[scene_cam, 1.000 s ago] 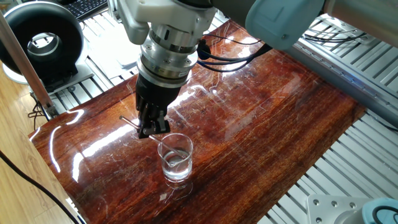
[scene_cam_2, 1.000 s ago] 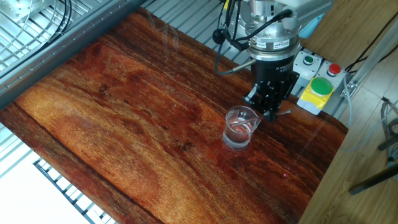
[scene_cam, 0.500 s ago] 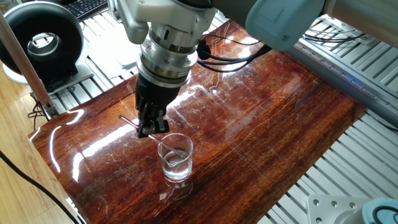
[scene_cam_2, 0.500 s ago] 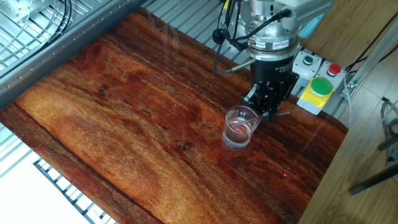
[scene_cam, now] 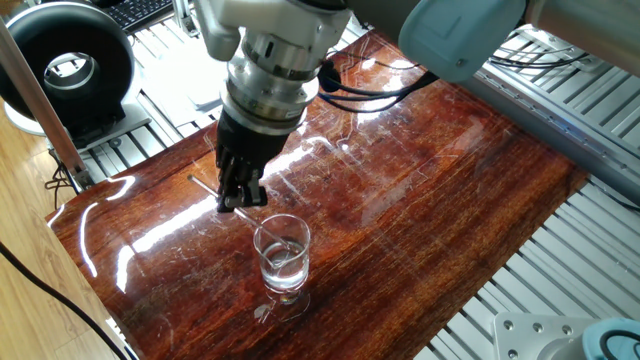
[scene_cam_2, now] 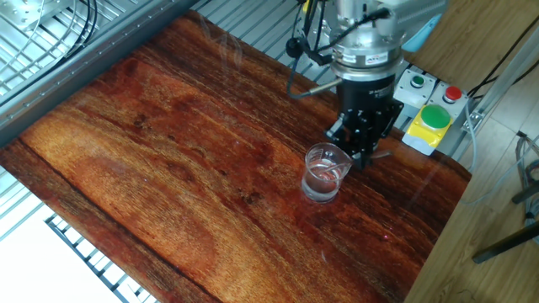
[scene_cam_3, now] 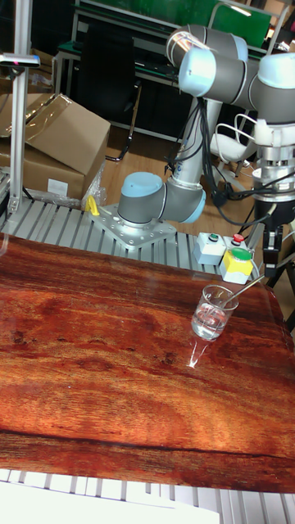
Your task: Stir the beaker with a glass rod
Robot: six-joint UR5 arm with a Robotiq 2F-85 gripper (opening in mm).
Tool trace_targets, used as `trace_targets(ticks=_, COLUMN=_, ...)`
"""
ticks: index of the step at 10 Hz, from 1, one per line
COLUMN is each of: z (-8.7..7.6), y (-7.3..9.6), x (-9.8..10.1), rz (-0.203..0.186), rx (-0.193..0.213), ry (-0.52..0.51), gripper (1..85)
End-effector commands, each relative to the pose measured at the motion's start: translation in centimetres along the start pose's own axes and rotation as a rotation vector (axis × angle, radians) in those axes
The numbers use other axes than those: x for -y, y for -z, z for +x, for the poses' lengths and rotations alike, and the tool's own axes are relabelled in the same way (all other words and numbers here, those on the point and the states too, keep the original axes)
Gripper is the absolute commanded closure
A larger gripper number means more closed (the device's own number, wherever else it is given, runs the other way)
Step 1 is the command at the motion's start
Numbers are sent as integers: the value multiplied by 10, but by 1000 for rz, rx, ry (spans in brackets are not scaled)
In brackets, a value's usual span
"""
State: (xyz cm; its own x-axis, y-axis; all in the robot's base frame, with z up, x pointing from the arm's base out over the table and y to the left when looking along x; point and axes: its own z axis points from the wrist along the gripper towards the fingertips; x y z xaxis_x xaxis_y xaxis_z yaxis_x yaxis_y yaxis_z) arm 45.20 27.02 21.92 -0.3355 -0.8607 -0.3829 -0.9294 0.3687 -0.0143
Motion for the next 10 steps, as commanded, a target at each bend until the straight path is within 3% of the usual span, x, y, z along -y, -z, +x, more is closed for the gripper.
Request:
trace_targets(ticks=1, z=-3, y=15, x=11, rz=5, rx=56, ry=-46, gripper=847)
trace_targets(ticks=7, z=7, y=23, x=0, rz=-28, rx=109, ry=-138, gripper=847)
trace_targets(ticks=10, z=-1, y=26, x=-6, rz=-50, rx=144, ry=-220, gripper=847)
